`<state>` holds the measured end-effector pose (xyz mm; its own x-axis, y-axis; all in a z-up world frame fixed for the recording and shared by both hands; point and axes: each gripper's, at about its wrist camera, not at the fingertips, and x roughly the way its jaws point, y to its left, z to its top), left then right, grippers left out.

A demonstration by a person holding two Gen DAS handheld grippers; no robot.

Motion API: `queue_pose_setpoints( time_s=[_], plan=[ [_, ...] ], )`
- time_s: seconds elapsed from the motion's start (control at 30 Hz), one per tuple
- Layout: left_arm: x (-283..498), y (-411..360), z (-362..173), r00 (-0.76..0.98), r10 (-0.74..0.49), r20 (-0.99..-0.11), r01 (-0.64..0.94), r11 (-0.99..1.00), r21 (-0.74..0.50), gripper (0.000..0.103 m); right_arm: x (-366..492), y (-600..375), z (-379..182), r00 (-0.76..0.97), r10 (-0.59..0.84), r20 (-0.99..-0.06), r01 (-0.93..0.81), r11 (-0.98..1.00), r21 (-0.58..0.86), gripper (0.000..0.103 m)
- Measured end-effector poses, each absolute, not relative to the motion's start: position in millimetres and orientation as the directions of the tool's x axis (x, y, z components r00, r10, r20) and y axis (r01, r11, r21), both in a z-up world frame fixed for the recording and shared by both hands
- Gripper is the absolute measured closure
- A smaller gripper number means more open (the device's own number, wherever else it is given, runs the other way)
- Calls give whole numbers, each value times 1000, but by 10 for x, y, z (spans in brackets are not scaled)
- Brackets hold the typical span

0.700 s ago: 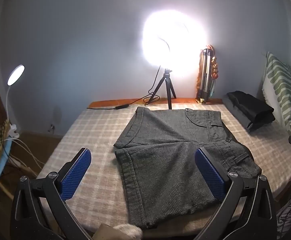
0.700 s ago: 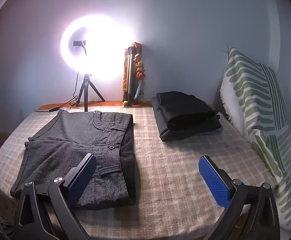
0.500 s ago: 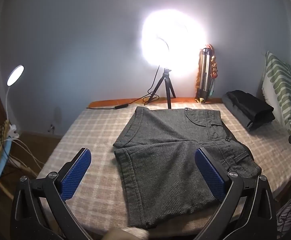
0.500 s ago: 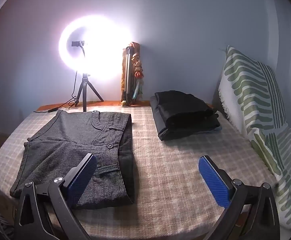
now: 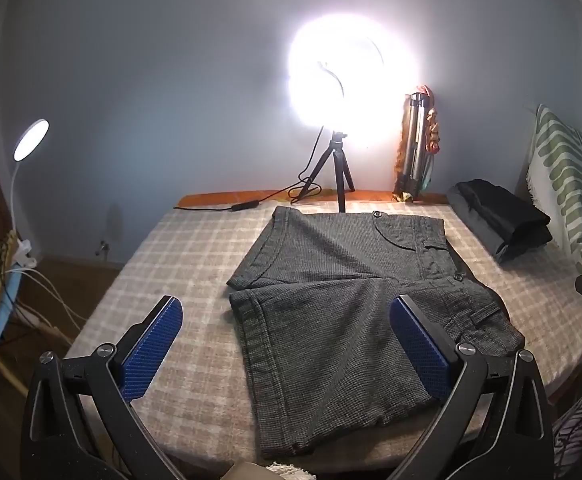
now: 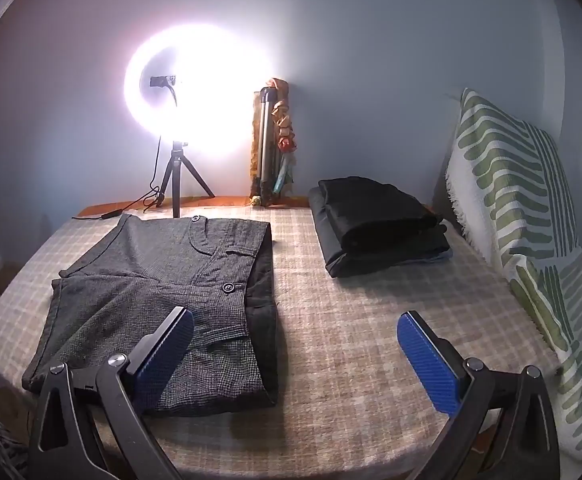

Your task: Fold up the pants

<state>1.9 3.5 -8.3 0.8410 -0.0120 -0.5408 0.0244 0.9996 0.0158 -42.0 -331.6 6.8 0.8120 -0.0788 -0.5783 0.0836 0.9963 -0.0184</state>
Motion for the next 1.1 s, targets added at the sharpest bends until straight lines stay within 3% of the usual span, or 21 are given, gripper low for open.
queue_pose_setpoints(
  time_s=[1.1],
  plan=[
    [36,-10,-119,833,-24,-553,33,999,6,0,-411,-3353,24,803,-71,-592,90,996,2,0]
  ],
)
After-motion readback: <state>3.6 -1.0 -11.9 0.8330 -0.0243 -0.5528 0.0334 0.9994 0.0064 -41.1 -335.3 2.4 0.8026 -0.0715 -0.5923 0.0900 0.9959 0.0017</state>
